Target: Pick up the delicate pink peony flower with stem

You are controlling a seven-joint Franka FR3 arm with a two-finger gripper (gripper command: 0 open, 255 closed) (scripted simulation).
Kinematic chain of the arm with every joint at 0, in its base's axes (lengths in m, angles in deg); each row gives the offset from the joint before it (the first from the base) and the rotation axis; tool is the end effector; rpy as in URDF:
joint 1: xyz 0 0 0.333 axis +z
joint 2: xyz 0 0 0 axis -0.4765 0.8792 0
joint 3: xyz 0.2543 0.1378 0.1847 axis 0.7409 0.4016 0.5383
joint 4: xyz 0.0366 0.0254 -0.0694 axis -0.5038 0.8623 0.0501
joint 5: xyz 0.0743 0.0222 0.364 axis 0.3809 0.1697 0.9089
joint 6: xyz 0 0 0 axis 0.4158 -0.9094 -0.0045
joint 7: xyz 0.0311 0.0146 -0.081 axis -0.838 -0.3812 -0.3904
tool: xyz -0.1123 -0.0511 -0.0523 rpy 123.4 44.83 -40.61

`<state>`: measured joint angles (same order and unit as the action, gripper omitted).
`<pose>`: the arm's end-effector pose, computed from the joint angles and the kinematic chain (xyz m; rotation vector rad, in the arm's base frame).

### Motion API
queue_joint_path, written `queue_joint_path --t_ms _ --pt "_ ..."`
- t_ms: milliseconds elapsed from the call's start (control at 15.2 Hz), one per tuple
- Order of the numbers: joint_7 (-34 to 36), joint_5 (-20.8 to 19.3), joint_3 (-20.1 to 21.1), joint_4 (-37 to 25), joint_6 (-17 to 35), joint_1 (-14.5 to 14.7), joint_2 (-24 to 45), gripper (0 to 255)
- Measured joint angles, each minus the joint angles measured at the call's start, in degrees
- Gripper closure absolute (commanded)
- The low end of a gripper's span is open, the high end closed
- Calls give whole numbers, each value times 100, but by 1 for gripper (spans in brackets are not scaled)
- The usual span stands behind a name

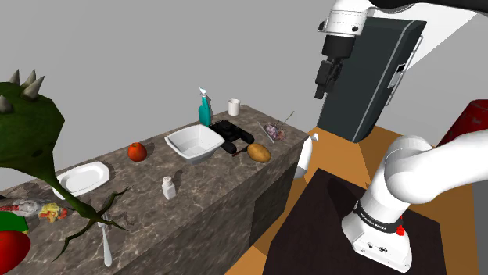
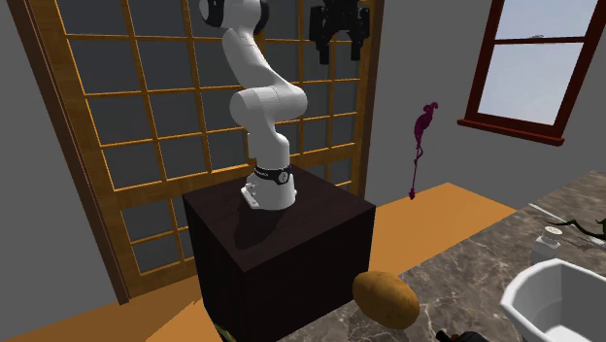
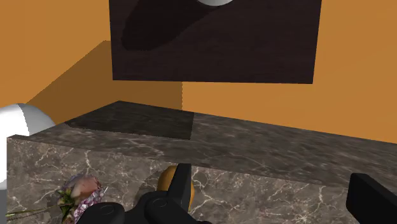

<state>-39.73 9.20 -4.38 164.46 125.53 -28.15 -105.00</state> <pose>0.2407 0.0022 0.6104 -3.0785 0.0161 0.0229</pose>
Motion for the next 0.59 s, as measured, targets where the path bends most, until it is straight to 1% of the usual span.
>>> queue_joint_path --t_ms 132,396,594 --pt "-84 -44 -67 16 25 -8 41 0" --pt "-665 -314 -495 77 312 -45 501 0" --pt "-1148 -506 -839 -52 466 -64 973 0"
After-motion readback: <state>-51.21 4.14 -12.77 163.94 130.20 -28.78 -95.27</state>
